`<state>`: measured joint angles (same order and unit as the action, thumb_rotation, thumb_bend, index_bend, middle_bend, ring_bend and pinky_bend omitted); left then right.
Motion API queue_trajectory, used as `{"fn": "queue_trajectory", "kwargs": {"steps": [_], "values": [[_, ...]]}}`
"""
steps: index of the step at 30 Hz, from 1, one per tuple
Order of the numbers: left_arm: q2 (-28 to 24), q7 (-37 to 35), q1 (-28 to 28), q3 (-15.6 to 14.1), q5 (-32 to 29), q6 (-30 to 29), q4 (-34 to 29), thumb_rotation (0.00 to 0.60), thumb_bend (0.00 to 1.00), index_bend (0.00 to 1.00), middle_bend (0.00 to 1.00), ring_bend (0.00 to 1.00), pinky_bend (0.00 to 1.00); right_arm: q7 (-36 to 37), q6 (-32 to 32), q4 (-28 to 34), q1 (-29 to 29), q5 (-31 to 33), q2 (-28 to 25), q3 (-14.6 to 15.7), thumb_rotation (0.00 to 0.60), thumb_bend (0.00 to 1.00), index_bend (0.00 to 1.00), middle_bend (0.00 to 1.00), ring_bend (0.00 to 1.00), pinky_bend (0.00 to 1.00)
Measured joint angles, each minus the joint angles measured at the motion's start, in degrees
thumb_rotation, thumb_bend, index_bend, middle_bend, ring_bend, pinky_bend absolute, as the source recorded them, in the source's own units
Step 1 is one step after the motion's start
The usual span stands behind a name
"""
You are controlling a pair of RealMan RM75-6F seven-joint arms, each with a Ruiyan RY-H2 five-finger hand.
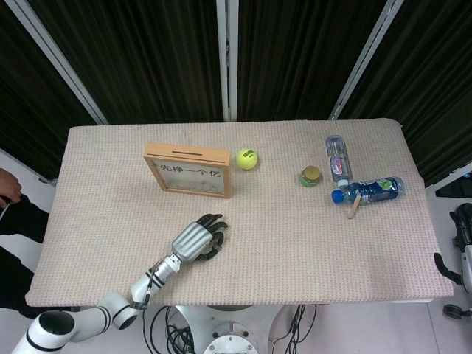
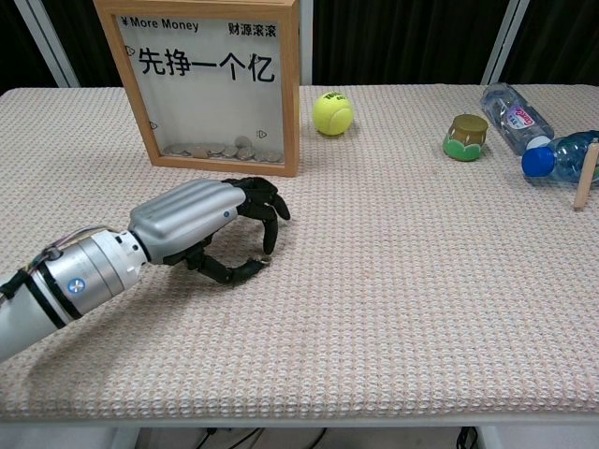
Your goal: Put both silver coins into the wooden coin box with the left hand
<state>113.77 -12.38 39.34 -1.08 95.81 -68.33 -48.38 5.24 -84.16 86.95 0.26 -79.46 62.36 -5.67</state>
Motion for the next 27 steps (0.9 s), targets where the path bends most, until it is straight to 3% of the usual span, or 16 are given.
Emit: {"fn": "queue_trajectory", "kwargs": {"steps": [14,27], "values": [[1.6,-0.1,-0.4,0.3,0.2,-3.1,2.4,0.6,0.33,0.55,0.27,0.11,0.19,-0.1,0.2,0.2,0.0,-0.2,-0.3,0.2,0.6,0.29,0.0,0.0,0.0,0.0],[1.8,-0.3,0.1,0.0,0.2,-2.2,2.9,0.6,0.4,0.58,0.27,0.11,0.19,0.9,0.5,-0.5,0.0,0.2,-0.4,0.0,0.6,0.29,0.0,0.0,0.0,0.0]]}}
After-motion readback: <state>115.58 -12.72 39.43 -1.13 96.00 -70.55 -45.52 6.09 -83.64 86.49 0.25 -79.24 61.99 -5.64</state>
